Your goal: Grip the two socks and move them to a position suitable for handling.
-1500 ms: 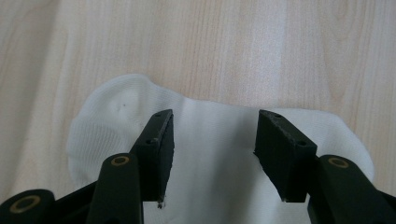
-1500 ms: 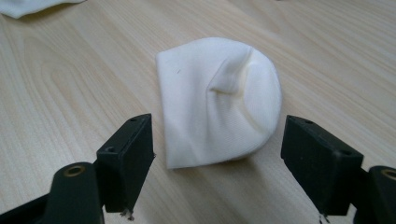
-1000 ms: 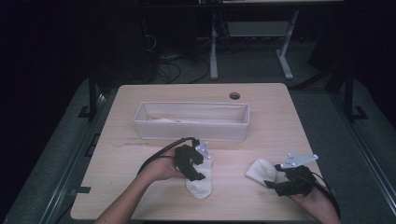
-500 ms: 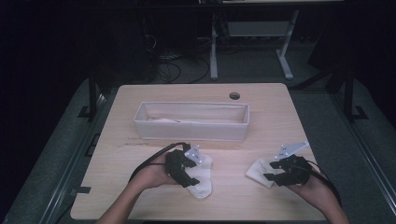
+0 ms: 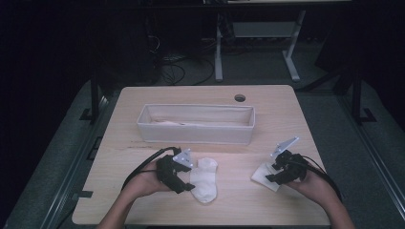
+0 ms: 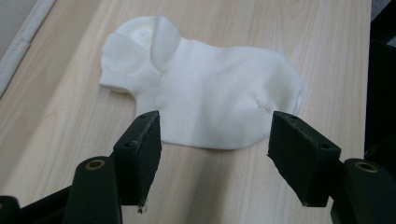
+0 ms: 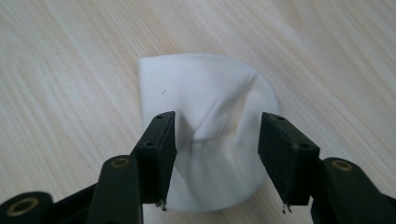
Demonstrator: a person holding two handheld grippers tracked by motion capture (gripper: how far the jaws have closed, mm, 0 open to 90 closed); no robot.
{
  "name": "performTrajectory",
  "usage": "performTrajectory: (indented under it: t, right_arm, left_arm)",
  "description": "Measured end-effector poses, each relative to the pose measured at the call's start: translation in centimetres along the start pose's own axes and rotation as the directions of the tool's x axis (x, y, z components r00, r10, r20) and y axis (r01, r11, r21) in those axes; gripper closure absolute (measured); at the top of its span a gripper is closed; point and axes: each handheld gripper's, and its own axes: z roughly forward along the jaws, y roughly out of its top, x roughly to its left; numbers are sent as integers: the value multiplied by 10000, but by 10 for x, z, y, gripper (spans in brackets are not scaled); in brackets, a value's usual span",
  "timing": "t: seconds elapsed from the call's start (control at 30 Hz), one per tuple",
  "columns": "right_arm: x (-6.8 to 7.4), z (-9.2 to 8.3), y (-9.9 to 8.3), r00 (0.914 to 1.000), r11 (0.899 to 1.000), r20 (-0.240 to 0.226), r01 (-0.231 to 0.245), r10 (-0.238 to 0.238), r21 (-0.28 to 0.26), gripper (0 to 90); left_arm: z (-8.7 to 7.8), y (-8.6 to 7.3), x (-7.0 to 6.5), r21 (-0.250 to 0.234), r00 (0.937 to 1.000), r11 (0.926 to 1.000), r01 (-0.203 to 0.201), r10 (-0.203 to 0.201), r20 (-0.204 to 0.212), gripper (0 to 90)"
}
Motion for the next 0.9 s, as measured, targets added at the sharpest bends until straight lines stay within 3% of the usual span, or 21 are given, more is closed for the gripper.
performTrajectory:
  t: [0.2, 0.47, 0.63, 0.9]
  right_arm:
    - [-1, 9, 4, 10000, 9989, 39, 41, -43, 471, 458]
    - [0, 15, 10, 9998, 9945, 149, 105, -121, 1043, 479]
    - [-1, 15, 16, 9994, 9879, 75, 326, -341, 1518, 614]
    - [-4, 15, 17, 9996, 9868, -104, 291, -278, 1593, 764]
  left_arm:
    - [-5, -6, -2, -272, 9997, 9994, 235, -233, 62, 344]
    - [-9, -12, -6, -625, 9989, 9974, 364, -381, -263, 343]
    - [-11, -15, -6, -538, 9988, 9981, 304, -325, -374, 343]
    - [-13, -21, -4, -630, 9974, 9966, 534, -563, -448, 339]
